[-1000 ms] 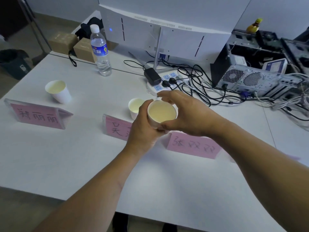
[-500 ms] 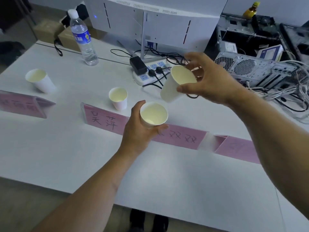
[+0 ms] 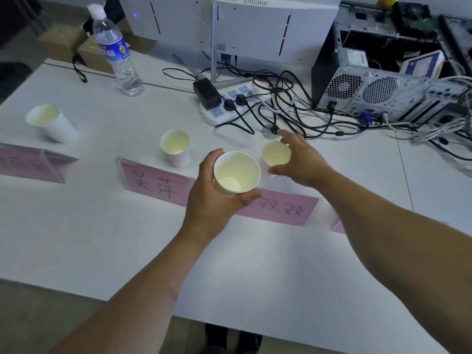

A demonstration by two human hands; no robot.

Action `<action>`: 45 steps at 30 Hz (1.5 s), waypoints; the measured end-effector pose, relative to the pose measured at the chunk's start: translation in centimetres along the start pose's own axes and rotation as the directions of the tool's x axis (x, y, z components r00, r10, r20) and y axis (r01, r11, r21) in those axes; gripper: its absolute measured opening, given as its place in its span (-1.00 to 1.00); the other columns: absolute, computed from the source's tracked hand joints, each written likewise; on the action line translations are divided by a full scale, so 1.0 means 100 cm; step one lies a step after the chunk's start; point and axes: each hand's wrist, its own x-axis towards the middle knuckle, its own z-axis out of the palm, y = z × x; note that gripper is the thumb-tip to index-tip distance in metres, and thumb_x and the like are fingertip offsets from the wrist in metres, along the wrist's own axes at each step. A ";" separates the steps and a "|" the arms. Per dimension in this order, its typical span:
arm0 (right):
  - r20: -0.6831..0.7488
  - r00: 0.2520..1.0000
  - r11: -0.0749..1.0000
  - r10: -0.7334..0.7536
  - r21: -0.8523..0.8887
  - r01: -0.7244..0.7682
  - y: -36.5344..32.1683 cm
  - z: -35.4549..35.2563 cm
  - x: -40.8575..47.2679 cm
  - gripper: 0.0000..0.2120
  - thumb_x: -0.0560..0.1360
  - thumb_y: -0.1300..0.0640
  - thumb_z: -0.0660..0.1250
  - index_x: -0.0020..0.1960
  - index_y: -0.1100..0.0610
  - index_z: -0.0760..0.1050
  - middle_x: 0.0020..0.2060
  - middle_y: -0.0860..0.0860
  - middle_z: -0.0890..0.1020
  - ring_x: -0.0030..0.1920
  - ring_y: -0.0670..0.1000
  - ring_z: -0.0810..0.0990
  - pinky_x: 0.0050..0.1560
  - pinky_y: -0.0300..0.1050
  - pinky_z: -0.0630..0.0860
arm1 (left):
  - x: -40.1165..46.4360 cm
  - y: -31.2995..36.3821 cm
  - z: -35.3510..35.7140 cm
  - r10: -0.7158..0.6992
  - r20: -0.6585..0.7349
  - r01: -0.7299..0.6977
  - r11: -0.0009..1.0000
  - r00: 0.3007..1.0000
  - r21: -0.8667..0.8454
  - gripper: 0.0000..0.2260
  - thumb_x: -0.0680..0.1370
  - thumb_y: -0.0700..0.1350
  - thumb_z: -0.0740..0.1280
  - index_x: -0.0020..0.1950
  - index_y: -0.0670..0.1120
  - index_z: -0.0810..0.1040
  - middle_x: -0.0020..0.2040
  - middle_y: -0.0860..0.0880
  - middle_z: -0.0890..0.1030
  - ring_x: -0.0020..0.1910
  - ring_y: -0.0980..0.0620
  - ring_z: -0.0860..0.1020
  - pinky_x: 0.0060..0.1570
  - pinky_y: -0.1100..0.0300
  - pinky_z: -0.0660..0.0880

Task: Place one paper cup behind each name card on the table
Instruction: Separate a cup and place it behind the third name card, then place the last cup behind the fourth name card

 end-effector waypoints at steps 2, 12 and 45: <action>0.009 1.000 1.000 0.012 -0.001 -0.012 0.004 0.004 0.001 -0.10 0.29 -0.01 0.54 0.49 -0.05 0.12 0.37 0.02 0.38 0.26 0.10 0.45 0.17 0.00 0.41 | 0.000 0.001 0.001 0.010 0.003 -0.010 1.000 1.000 0.001 -0.22 0.14 0.13 0.55 0.25 0.24 0.23 0.15 0.35 0.36 0.12 0.28 0.35 0.03 0.43 0.37; 0.039 0.998 0.998 0.056 -0.035 -0.054 0.015 0.012 0.001 -0.04 0.26 -0.17 0.52 0.51 -0.08 0.07 0.46 -0.05 0.30 0.37 0.08 0.36 0.29 0.10 0.36 | 0.001 0.000 0.003 0.043 0.032 -0.044 0.998 0.999 0.036 -0.18 0.21 -0.02 0.60 0.36 0.09 0.24 0.13 0.41 0.32 0.11 0.34 0.31 -0.03 0.62 0.30; -0.082 0.986 0.989 -0.142 -0.056 0.138 0.032 -0.142 -0.132 -0.14 0.29 -0.15 0.50 0.48 -0.08 0.17 0.35 -0.06 0.43 0.15 -0.17 0.37 0.16 -0.21 0.33 | -0.014 0.062 0.147 0.123 0.253 -0.108 0.991 0.960 -0.073 -0.03 0.25 0.05 0.58 0.48 0.11 0.03 0.35 0.14 0.38 0.35 0.18 0.30 0.22 0.28 0.27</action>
